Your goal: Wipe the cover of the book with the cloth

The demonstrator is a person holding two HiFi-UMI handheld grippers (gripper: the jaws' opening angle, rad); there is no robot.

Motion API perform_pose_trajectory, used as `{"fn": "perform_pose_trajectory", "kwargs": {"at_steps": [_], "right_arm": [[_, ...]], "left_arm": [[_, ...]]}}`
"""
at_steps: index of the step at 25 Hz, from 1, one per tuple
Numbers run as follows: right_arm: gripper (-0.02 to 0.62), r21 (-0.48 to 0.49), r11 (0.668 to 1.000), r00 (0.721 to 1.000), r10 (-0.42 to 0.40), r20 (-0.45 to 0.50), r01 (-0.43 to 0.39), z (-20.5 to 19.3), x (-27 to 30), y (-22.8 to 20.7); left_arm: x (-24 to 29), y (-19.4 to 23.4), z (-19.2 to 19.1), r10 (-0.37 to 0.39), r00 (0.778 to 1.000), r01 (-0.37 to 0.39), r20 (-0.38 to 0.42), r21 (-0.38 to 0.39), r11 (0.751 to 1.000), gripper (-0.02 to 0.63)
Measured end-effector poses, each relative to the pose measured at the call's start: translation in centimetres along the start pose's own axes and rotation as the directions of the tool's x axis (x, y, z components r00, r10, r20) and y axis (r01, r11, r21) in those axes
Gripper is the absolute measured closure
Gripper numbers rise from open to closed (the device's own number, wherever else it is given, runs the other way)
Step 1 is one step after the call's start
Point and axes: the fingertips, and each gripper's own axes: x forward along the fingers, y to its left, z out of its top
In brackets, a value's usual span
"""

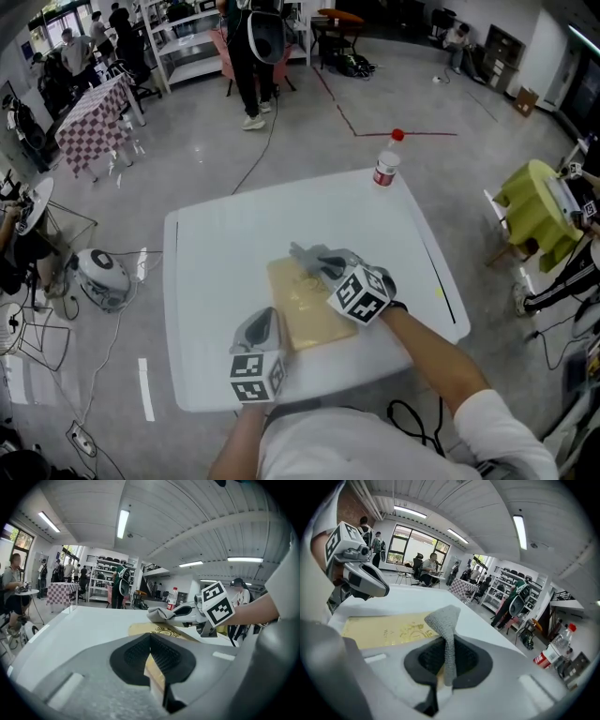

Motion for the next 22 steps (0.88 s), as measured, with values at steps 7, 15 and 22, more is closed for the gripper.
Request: {"fn": "perform_pose_trajectory", "kwargs": {"at_steps": [7, 15, 22], "right_arm": [[0.578, 0.015, 0.999, 0.999, 0.042, 0.016, -0.042, -0.7, -2.1, 2.8], [0.578, 0.036, 0.997, 0.997, 0.071, 0.030, -0.072, -2.1, -5.5, 5.8], [0.578, 0.051, 0.994, 0.994, 0.100, 0.044, -0.102, -2.9, -8.4, 8.5]], "left_arm": [[-0.7, -1.0, -0.6, 0.020, 1.000, -0.020, -0.001, 0.014, 1.000, 0.600], [-1.6, -2.4, -0.4, 0.032, 0.999, -0.032, 0.007, -0.004, 0.999, 0.600], [-2.2, -3.3, -1.5, 0.068, 0.997, -0.068, -0.036, 0.001, 0.998, 0.600]]}}
